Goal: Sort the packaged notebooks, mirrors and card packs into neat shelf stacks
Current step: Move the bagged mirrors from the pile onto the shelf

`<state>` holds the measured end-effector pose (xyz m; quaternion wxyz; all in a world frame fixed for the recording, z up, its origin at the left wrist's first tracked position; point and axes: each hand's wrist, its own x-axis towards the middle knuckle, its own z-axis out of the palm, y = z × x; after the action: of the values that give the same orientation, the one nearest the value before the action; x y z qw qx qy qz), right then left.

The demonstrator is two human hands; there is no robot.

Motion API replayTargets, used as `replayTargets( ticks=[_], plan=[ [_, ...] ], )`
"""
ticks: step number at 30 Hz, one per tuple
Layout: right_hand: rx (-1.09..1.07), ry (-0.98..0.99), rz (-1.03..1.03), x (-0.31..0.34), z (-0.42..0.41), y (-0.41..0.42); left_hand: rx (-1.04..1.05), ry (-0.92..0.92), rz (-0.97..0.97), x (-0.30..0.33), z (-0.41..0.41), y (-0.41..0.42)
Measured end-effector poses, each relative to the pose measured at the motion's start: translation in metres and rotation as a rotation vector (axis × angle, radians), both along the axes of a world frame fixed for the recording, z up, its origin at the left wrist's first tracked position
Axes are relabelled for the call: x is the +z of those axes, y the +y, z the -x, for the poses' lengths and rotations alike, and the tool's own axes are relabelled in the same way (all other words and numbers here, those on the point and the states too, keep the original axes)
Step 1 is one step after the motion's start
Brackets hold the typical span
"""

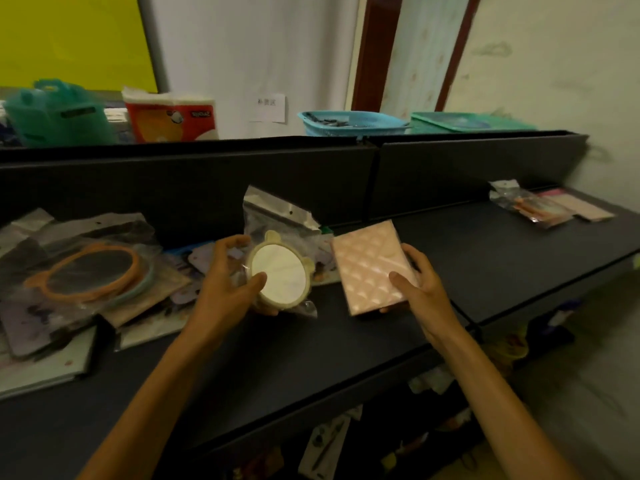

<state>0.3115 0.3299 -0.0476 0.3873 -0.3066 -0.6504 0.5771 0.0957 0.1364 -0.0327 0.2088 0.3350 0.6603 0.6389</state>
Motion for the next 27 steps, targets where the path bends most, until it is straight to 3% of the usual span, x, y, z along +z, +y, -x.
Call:
replayTargets(
  ticks=[11, 19, 27],
  plan=[
    [-0.143, 0.011, -0.041, 0.003, -0.174, 0.086, -0.232, -0.1, -0.107, 0.0, -0.146, 0.121],
    [-0.279, -0.014, -0.061, -0.014, -0.308, 0.171, -0.275, 0.016, -0.12, -0.006, -0.26, 0.223],
    [-0.356, 0.013, -0.045, -0.024, -0.387, 0.249, -0.384, -0.022, -0.131, -0.008, -0.33, 0.316]
  ],
)
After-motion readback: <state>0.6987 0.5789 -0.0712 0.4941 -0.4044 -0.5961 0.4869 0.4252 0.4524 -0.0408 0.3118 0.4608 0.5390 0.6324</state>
